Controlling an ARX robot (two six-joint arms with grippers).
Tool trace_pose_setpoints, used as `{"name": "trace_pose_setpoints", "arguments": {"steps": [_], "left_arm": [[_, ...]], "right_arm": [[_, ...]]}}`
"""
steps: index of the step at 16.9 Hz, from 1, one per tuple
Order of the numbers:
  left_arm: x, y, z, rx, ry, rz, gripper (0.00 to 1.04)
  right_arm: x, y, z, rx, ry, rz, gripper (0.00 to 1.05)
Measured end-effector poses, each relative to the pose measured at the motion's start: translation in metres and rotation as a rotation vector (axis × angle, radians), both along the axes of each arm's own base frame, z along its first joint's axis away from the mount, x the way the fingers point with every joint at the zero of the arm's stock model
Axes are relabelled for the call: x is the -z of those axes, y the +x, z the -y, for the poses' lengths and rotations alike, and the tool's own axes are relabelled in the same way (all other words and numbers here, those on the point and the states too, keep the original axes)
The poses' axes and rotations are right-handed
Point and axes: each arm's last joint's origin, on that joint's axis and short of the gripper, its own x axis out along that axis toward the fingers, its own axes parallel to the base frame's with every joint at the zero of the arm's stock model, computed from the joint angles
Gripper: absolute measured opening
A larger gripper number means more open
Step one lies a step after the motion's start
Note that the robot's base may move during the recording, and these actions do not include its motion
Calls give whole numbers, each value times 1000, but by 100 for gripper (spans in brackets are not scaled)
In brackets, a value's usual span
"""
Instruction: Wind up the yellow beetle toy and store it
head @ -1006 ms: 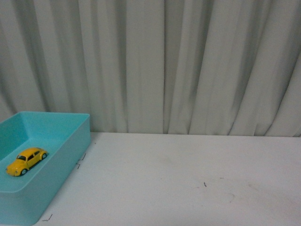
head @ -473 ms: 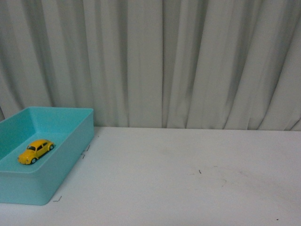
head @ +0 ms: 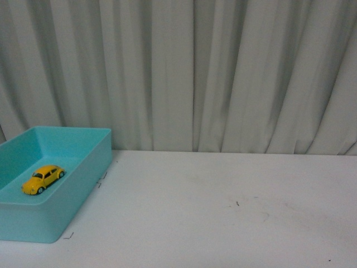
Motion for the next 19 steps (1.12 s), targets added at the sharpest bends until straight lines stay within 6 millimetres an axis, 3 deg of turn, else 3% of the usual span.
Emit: {"name": "trace_pose_setpoints", "arguments": {"steps": [19], "left_arm": [[0,0,0,0,-2,0,98]], "right_arm": [[0,0,0,1,2,1,98]]}}
